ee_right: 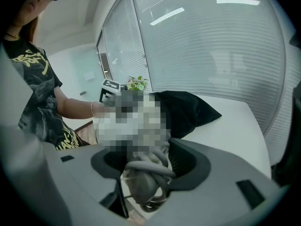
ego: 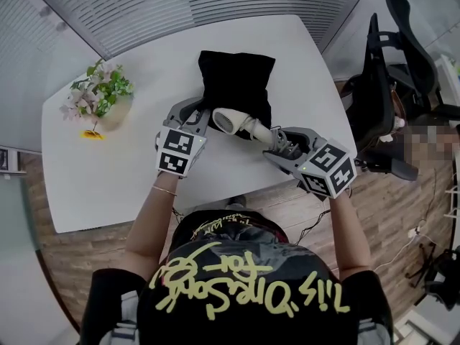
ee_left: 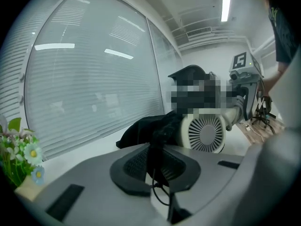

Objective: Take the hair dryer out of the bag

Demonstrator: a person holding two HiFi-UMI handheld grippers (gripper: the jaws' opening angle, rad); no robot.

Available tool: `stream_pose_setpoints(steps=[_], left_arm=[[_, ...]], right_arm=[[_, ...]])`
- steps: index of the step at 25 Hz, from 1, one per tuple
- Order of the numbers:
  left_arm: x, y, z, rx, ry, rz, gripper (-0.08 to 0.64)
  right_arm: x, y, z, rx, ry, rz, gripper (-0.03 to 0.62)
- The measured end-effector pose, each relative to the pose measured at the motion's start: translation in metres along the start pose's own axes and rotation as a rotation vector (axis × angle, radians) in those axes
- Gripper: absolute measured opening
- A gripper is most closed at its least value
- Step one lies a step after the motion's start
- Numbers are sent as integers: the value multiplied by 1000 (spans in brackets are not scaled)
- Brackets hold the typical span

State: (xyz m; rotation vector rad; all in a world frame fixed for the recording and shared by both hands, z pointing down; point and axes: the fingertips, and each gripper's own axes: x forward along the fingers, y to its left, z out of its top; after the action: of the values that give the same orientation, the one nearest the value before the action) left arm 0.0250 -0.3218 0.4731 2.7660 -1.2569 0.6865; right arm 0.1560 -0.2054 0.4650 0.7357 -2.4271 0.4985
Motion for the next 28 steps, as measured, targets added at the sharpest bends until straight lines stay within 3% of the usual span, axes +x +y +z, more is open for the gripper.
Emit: stream_pose_setpoints(steps=[6, 17, 22, 28], left_arm=[[2, -1, -11, 4, 26, 20, 46], [3, -12, -19, -30, 44, 20, 31], [7, -8, -25, -39, 69, 23, 29], [18, -2, -24, 10, 124, 31, 31]], right_arm=[[-5, 15, 8, -9, -50, -16, 252], [-41, 50, 54, 19, -211, 28, 252], [-51, 65, 61, 13, -211, 73, 252], [-67, 81, 56, 12, -170, 133, 252]])
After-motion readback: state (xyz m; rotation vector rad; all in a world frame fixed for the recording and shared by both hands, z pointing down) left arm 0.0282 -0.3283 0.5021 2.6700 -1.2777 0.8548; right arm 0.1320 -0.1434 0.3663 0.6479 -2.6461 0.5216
